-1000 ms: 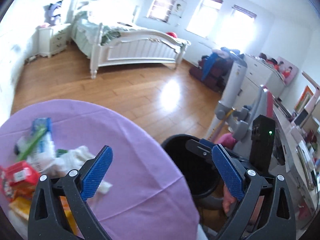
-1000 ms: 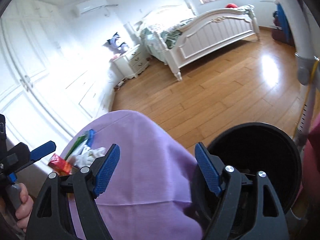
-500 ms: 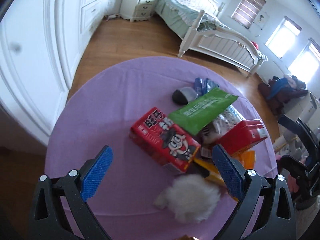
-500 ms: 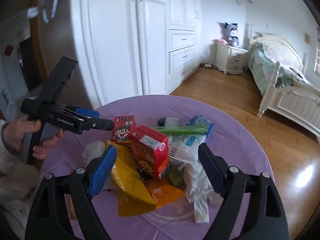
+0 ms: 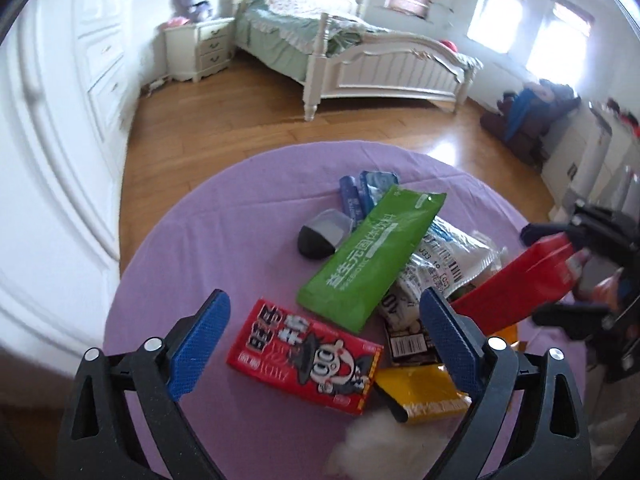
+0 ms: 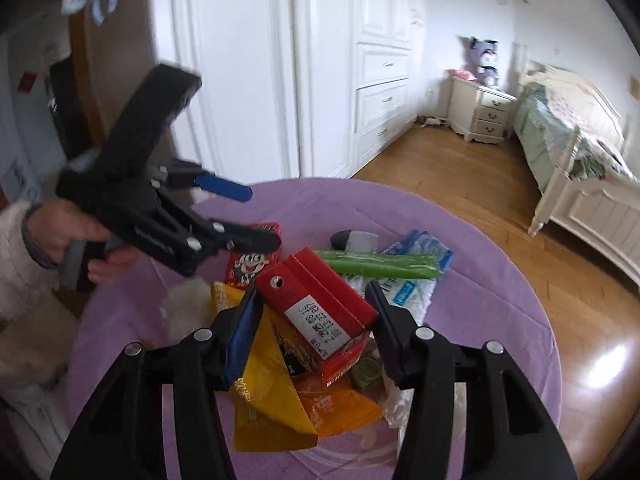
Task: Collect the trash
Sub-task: 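Grasp the green packet with the left tool while the right tool grasps the red box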
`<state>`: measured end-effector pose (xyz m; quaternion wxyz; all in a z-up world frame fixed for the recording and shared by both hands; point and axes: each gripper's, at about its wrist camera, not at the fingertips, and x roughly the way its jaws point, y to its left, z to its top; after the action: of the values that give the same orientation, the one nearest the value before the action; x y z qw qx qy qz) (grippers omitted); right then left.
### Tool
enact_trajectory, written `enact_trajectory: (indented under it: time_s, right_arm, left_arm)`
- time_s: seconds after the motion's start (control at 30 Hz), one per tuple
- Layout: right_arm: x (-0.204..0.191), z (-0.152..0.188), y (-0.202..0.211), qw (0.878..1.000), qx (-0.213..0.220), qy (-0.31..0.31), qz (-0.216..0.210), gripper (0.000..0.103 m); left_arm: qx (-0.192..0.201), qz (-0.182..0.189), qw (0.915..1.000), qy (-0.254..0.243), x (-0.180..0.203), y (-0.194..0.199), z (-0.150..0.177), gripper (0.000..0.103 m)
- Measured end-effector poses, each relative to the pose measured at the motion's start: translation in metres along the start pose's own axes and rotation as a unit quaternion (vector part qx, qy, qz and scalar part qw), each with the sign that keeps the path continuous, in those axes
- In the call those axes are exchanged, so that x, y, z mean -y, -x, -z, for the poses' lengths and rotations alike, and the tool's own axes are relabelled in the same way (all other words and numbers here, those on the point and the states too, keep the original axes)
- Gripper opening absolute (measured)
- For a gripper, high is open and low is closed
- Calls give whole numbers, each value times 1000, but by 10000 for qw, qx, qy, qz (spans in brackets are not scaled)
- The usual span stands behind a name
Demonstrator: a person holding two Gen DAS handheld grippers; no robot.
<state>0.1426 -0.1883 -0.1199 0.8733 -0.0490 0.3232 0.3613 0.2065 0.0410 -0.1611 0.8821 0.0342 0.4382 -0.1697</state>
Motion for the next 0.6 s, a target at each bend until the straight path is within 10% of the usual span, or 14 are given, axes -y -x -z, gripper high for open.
enact_trajectory:
  time_s: [0.17,0.43,0.6]
  right_arm:
    - [23,26,38,9950,346,-897,280,52]
    - [38,49,44,9867,472,-1520,318,52]
    - [50,54,56,9798,795,-1812,305,52]
  left_arm:
    - [-624,-458,9909,-1102,30,-44,-13,64]
    - [-470,-208,9983,-260,12,-49,-18,7]
    - [199,234,9994,178,27,-7,-32,6]
